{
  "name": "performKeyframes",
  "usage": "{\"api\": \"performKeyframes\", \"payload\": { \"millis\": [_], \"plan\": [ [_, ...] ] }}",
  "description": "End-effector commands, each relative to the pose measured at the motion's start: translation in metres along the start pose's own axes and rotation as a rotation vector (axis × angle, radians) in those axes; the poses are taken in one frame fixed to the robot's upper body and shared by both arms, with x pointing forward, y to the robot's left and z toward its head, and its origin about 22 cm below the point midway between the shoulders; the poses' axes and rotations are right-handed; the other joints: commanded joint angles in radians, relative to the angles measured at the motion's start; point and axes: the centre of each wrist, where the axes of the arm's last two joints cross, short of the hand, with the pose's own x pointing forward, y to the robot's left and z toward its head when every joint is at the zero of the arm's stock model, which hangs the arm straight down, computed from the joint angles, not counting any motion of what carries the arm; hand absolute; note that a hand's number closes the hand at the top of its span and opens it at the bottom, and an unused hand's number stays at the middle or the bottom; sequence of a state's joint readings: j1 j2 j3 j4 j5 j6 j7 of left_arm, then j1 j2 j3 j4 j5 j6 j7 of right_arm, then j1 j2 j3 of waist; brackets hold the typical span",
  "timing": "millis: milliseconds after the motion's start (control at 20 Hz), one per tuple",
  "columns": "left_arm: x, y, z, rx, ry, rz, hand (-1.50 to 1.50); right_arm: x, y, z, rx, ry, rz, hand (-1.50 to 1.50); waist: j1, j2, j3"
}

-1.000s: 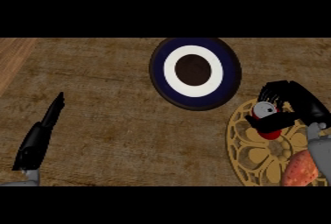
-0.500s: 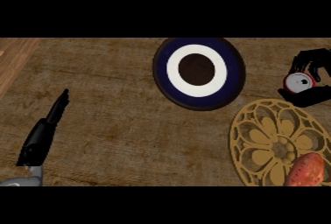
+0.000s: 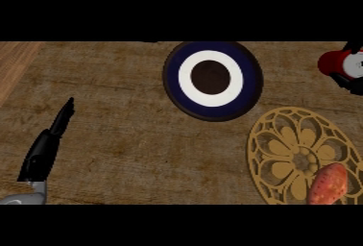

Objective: Pick the can from the placemat and place it in the plate

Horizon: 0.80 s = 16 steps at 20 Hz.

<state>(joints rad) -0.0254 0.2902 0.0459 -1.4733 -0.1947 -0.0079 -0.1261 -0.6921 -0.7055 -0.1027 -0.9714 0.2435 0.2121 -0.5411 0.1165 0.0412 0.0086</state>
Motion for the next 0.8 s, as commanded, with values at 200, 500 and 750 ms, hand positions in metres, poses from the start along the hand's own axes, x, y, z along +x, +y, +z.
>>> {"api": "performKeyframes", "payload": {
  "millis": [200, 500, 750],
  "plan": [
    [-0.003, 0.002, 0.004, 0.015, 0.025, -0.008, 0.0, 0.002, -0.005, -0.052, 0.072, -0.223, -0.152, 1.5, -0.018, -0.014, -0.006],
    [-0.013, 0.007, 0.015, 0.025, 0.044, -0.003, 0.0, 0.022, 0.042, -0.103, 0.156, -0.264, -0.227, 1.5, -0.055, -0.025, -0.008],
    [-0.013, 0.009, 0.023, 0.052, 0.061, -0.008, 0.0, 0.053, 0.103, -0.137, 0.247, -0.214, -0.261, 1.5, -0.071, -0.032, -0.008]
  ]
}}
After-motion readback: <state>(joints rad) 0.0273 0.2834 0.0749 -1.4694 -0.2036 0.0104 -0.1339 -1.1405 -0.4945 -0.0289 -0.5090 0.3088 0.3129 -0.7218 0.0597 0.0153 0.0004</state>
